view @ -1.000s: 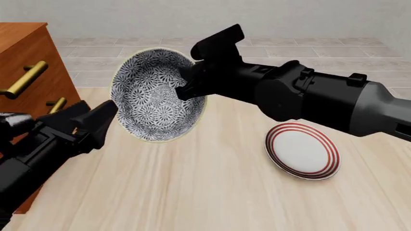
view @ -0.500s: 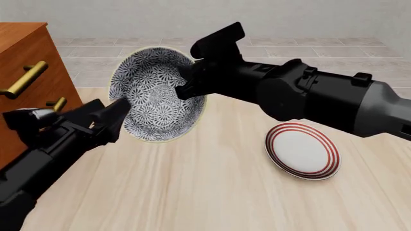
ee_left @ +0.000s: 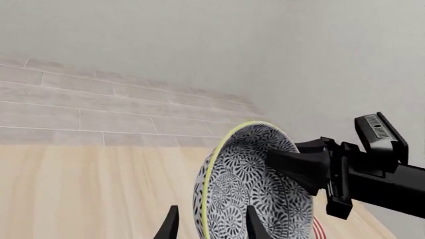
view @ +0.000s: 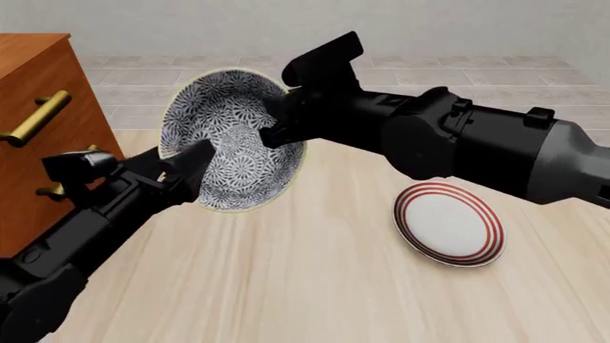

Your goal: Put the bowl on top of the cabinet.

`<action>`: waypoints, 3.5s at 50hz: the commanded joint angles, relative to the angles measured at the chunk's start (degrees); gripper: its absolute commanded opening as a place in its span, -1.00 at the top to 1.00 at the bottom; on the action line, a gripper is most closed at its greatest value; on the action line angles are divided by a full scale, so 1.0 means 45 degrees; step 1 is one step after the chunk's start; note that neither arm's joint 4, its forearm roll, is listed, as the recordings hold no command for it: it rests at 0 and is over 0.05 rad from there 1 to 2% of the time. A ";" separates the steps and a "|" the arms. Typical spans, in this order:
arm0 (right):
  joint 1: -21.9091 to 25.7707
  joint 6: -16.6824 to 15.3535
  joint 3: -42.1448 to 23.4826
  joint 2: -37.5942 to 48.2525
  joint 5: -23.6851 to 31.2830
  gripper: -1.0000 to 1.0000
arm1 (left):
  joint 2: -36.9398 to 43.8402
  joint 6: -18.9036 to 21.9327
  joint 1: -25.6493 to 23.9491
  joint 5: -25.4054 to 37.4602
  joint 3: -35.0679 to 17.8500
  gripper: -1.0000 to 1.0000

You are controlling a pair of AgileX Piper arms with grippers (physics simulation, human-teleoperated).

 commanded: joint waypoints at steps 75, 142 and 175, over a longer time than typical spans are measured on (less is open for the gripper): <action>0.0726 0.0322 0.0626 -0.2123 0.0491 -1.00 | 0.1141 0.0017 0.0266 -0.0613 -0.0407 1.00; 0.0324 0.0620 0.7415 -1.2081 -0.5417 -1.00 | 0.0695 0.1888 -0.0456 0.2480 -0.2492 1.00; -0.0787 0.2530 1.2472 -1.3181 -1.0687 -1.00 | 0.1311 0.2603 -0.0907 0.8635 -0.6246 1.00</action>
